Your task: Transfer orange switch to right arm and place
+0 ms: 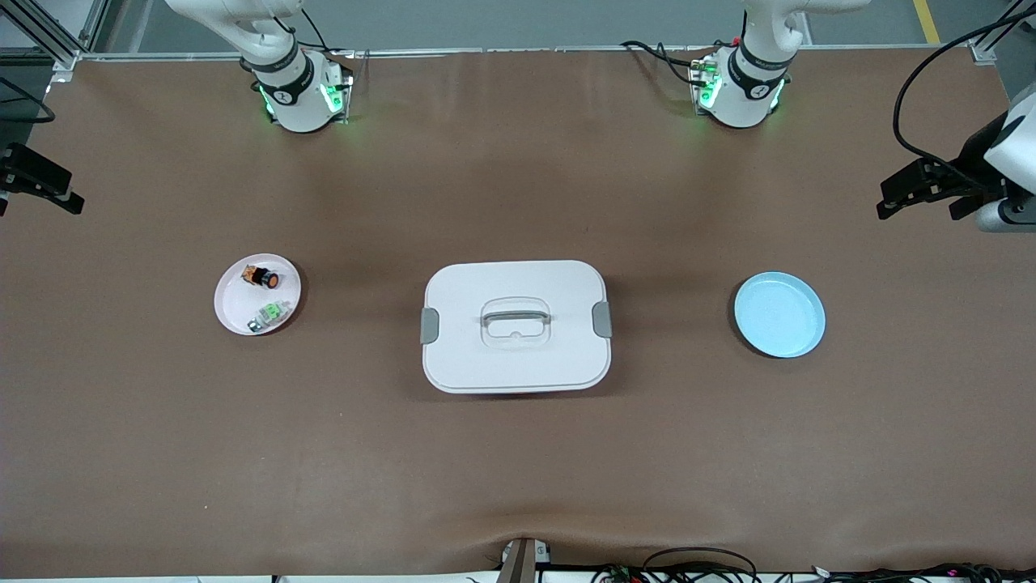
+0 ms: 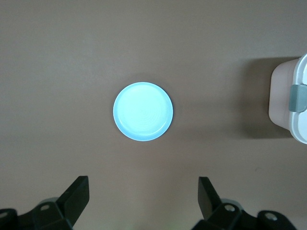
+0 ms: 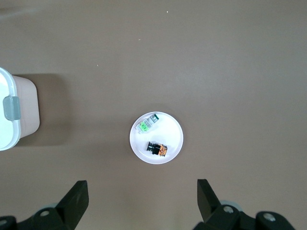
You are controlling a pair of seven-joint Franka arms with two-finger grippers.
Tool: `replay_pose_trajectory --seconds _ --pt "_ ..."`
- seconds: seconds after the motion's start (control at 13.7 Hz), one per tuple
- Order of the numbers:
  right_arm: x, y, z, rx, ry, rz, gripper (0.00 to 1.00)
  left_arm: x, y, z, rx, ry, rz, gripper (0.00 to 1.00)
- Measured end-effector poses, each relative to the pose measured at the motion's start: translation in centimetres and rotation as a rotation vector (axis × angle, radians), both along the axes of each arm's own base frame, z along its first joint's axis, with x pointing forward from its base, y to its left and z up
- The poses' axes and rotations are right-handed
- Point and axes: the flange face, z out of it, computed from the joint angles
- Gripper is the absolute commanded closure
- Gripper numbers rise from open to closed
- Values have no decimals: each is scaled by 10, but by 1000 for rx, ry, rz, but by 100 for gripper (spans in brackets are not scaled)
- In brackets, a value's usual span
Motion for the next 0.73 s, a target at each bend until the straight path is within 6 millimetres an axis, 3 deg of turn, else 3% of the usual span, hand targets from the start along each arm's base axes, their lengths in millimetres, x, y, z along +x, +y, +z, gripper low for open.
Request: replay_pose_trajectory --seconds 0.73 --pt "5 -2 -9 0 19 -5 0 0 0 2 0 -5 0 0"
